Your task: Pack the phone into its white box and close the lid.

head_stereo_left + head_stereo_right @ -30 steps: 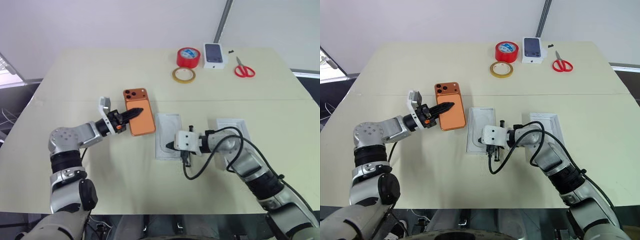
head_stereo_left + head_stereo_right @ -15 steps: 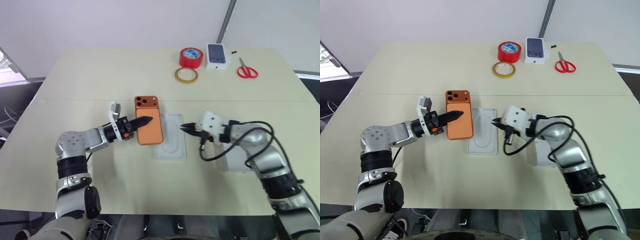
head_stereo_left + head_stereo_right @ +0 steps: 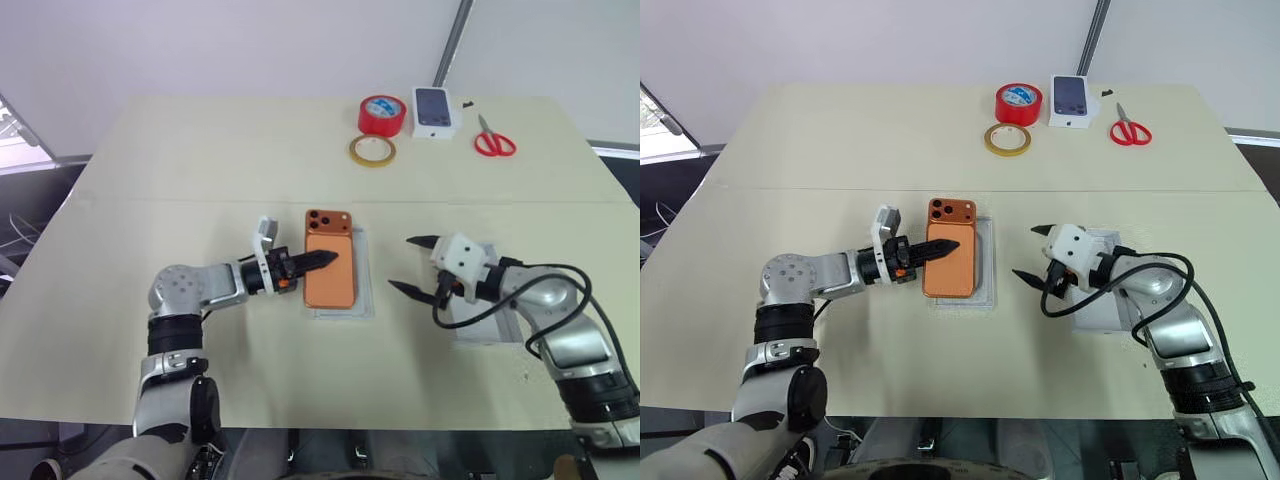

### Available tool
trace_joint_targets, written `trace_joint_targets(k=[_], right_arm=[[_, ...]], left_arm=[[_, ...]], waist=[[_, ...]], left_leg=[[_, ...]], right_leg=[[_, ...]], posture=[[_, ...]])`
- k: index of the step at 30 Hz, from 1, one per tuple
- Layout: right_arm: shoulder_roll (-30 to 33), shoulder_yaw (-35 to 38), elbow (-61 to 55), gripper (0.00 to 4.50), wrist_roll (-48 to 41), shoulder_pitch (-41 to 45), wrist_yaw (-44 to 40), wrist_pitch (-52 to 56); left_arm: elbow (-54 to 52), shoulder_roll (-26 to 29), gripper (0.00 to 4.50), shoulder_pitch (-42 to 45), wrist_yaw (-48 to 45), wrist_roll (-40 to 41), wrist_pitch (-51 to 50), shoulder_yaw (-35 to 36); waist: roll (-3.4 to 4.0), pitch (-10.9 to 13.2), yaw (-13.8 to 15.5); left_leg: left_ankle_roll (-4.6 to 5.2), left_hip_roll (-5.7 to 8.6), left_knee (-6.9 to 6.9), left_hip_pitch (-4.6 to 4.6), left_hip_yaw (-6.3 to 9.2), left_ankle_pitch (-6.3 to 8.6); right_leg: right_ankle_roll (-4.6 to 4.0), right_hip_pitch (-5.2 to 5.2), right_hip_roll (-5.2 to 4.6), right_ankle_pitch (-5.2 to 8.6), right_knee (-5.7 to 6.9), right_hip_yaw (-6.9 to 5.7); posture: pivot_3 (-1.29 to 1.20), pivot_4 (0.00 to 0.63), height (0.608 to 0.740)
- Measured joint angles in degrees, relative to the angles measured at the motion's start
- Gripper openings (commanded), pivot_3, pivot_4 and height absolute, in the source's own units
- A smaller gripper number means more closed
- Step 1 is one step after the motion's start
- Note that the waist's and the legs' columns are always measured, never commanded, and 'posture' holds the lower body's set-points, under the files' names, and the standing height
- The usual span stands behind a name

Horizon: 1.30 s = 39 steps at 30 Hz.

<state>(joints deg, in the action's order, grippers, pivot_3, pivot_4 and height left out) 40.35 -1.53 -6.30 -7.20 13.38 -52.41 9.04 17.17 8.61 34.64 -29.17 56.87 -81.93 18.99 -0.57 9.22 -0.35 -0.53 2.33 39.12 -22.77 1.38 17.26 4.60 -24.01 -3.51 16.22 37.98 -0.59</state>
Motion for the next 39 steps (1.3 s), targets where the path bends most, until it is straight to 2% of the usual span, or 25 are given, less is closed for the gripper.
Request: trace_joint_targets(k=[5, 6, 10, 20, 26, 33, 39], right_arm=[[0.7, 0.8, 0.0, 4.50, -0.5, 0.0, 0.2, 0.1], [0.6, 0.7, 0.0, 4.50, -0.5, 0.1, 0.3, 0.1], [-0.7, -0.2, -0.2, 4.50, -0.4, 0.5, 0.6, 0.2], [-2.7, -2.2, 1.4, 4.50, 0.3, 1.9, 1.8, -1.4], [-3.4, -3.0, 1.9, 4.50, 0.4, 2.7, 2.3, -1.9], [-3.8, -3.7, 2.0, 4.50, 0.4, 2.8, 2.4, -1.9], [-4.6, -4.2, 2.1, 4.50, 0.6, 3.4, 2.6, -1.9]], left_arm=[[0.6, -0.3, 4.37, 0.3, -0.5, -0.1, 0.4, -0.3], [0.5, -0.5, 4.45, 0.9, -0.6, -0.2, 0.7, -0.6], [0.4, -0.6, 4.45, 2.4, 1.4, -1.3, 0.4, -2.0], [-2.8, -1.5, 4.45, 7.3, 13.7, -2.4, -9.8, -0.8], [-2.6, -1.2, 4.45, 8.1, 19.3, 1.1, -10.1, -0.9], [-5.0, 6.9, 4.45, 8.9, 16.8, 2.5, -10.1, -5.0], [-6.7, 8.8, 4.45, 9.0, 14.8, 2.1, -10.0, -6.5]], waist=[[0.01, 0.0, -0.2], [0.01, 0.0, -0.1], [0.01, 0.0, -0.2], [0.01, 0.0, -0.2], [0.01, 0.0, -0.3], [0.02, 0.0, -0.4], [0.01, 0.0, -0.2]], left_leg=[[-0.01, -0.01, -0.02, 0.05, 0.00, -0.01], [-0.01, 0.00, -0.01, 0.09, 0.00, -0.01], [0.01, 0.00, -0.03, 0.30, 0.01, 0.01], [0.00, -0.01, -0.04, 0.33, 0.01, 0.01], [-0.01, -0.01, -0.03, 0.33, 0.01, 0.00], [-0.06, -0.01, -0.04, 0.35, 0.01, -0.03], [-0.05, 0.00, -0.04, 0.33, 0.02, -0.02]], right_leg=[[0.00, 0.04, 0.01, 0.00, 0.01, 0.00], [0.00, 0.10, 0.01, 0.00, 0.00, 0.00], [0.00, 0.32, 0.01, 0.00, -0.06, 0.00], [0.00, 0.34, 0.02, 0.00, -0.04, 0.00], [0.00, 0.32, 0.02, 0.00, -0.01, 0.00], [0.00, 0.31, 0.04, 0.00, 0.01, 0.01], [0.00, 0.31, 0.03, 0.00, -0.02, 0.01]], posture=[[0.00, 0.150, 0.740], [0.00, 0.150, 0.740], [0.00, 0.150, 0.740], [0.00, 0.150, 0.740], [0.00, 0.150, 0.740], [0.00, 0.150, 0.740], [0.00, 0.150, 0.740]])
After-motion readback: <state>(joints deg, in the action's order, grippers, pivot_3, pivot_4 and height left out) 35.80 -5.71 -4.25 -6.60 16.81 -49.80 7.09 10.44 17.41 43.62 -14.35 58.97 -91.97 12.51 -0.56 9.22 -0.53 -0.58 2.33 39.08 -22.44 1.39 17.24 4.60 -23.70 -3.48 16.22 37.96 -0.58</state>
